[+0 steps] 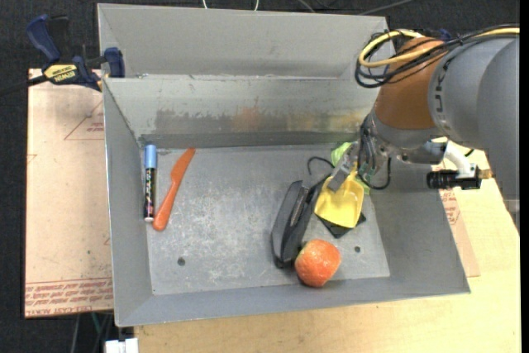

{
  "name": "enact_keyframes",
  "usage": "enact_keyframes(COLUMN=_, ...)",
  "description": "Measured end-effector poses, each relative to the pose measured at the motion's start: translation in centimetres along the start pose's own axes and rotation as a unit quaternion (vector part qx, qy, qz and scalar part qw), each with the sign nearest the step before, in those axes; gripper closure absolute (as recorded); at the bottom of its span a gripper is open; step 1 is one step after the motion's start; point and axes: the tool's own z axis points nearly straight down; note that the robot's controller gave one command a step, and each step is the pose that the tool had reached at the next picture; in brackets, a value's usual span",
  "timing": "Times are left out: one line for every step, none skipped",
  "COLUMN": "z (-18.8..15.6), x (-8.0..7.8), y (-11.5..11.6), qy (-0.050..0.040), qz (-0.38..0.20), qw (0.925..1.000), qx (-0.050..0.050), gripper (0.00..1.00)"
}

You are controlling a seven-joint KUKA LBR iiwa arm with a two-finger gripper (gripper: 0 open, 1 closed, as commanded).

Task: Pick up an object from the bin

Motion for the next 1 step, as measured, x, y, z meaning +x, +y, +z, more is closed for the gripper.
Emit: enact_keyframes(z=-0.26, x=4.72, y=0.09, qy=-0.0095, qz=-0.098, qw=0.9951, qx=-0.001, gripper=1.0)
